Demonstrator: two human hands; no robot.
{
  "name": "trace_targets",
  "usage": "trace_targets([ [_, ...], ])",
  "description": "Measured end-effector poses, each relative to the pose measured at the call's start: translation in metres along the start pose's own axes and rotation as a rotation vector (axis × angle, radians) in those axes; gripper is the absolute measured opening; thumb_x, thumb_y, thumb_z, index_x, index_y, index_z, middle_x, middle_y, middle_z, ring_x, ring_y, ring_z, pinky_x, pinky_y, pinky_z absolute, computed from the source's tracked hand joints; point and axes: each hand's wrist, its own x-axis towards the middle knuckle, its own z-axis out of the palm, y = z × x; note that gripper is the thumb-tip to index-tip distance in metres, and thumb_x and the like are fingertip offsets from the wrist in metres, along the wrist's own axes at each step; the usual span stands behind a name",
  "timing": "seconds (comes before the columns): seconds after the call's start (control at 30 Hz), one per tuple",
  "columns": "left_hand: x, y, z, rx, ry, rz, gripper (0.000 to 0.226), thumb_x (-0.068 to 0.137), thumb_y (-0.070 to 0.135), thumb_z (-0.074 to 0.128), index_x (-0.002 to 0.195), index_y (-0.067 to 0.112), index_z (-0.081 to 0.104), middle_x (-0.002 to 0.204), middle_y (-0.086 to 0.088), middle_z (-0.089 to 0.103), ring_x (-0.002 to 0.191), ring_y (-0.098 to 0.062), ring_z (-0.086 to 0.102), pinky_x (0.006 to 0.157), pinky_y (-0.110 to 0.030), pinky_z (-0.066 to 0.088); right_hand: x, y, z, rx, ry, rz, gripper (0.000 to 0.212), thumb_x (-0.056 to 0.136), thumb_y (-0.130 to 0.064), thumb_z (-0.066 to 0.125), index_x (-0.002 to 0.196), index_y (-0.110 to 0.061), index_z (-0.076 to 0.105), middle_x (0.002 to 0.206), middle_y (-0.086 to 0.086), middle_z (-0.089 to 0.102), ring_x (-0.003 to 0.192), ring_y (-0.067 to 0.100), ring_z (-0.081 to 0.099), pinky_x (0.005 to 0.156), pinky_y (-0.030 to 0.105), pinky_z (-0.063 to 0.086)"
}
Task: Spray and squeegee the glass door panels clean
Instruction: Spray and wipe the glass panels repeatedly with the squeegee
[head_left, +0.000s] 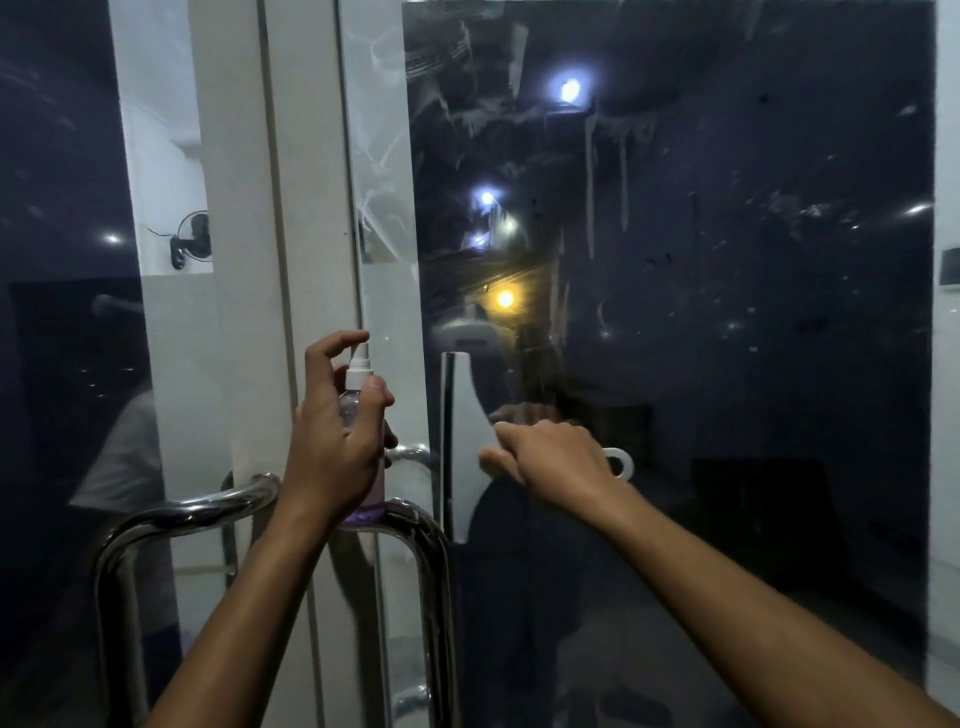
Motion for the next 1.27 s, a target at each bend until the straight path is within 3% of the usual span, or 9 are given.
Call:
trace_targets([
  [0.13, 0.000, -0.006, -0.005, -0.013, 0.052, 0.009, 0.034, 0.102, 0.023, 0.048, 0.132, 0.035, 0.038, 0.088, -0.005, 0.061, 0.058, -0.013, 0.064, 0.054, -0.031, 0.057, 0.004, -0.013, -0.006, 0.034, 0.068, -0.014, 0.033, 0.101, -0.053, 0.038, 0.093, -0.024, 0.050, 0.087, 0.004, 0.058, 0.088, 0.032, 0.061, 0.070, 0.037, 0.033],
  [0.3, 0.010, -0.005, 0.001, -0.025, 0.058, 0.025, 0.034, 0.099, 0.030, 0.046, 0.130, 0.040, 0.037, 0.088, -0.007, 0.061, 0.058, -0.019, 0.063, 0.057, -0.043, 0.058, 0.020, -0.043, 0.010, 0.083, 0.060, -0.039, 0.033, 0.102, -0.052, 0.037, 0.089, -0.022, 0.042, 0.097, 0.012, 0.065, 0.091, 0.034, 0.063, 0.070, 0.037, 0.032],
  [0.5, 0.013, -0.007, 0.002, -0.036, 0.058, 0.032, 0.035, 0.098, 0.030, 0.046, 0.131, 0.037, 0.037, 0.087, -0.005, 0.061, 0.058, -0.020, 0.063, 0.056, -0.041, 0.058, -0.016, 0.028, -0.002, -0.055, 0.015, 0.053, 0.039, 0.100, -0.059, 0.035, 0.107, -0.026, 0.054, 0.100, 0.007, 0.066, 0.094, 0.032, 0.064, 0.071, 0.037, 0.038],
  [0.6, 0.014, -0.007, 0.004, -0.030, 0.067, 0.029, 0.035, 0.098, 0.030, 0.046, 0.131, 0.037, 0.037, 0.085, -0.002, 0.061, 0.058, -0.019, 0.063, 0.056, -0.041, 0.058, -0.011, 0.016, 0.004, -0.039, 0.058, 0.015, 0.038, 0.101, -0.058, 0.035, 0.103, -0.024, 0.053, 0.099, 0.007, 0.067, 0.092, 0.032, 0.064, 0.072, 0.039, 0.042],
  [0.77, 0.012, -0.007, 0.012, 0.003, 0.038, 0.044, 0.036, 0.104, 0.021, 0.046, 0.137, 0.030, 0.035, 0.084, -0.009, 0.059, 0.058, -0.018, 0.063, 0.055, -0.037, 0.059, 0.004, -0.039, 0.043, 0.017, -0.044, -0.098, 0.036, 0.102, -0.053, 0.037, 0.104, -0.020, 0.052, 0.103, 0.014, 0.067, 0.095, 0.036, 0.065, 0.069, 0.038, 0.036],
  [1.03, 0.006, -0.010, 0.009, -0.007, 0.041, 0.019, 0.038, 0.099, 0.028, 0.046, 0.136, 0.029, 0.036, 0.087, -0.003, 0.060, 0.056, -0.017, 0.063, 0.053, -0.032, 0.057, -0.032, 0.041, 0.025, -0.145, 0.005, -0.034, 0.036, 0.099, -0.062, 0.034, 0.095, -0.028, 0.046, 0.096, 0.008, 0.070, 0.090, 0.035, 0.066, 0.065, 0.038, 0.037],
  [1.27, 0.007, -0.003, 0.024, -0.025, 0.037, 0.030, 0.037, 0.104, 0.014, 0.047, 0.139, 0.019, 0.036, 0.083, -0.013, 0.060, 0.056, -0.019, 0.061, 0.053, -0.026, 0.056, -0.011, -0.005, 0.040, -0.083, -0.021, -0.124, 0.037, 0.101, -0.056, 0.036, 0.099, -0.022, 0.049, 0.099, 0.013, 0.068, 0.091, 0.036, 0.065, 0.067, 0.038, 0.036],
])
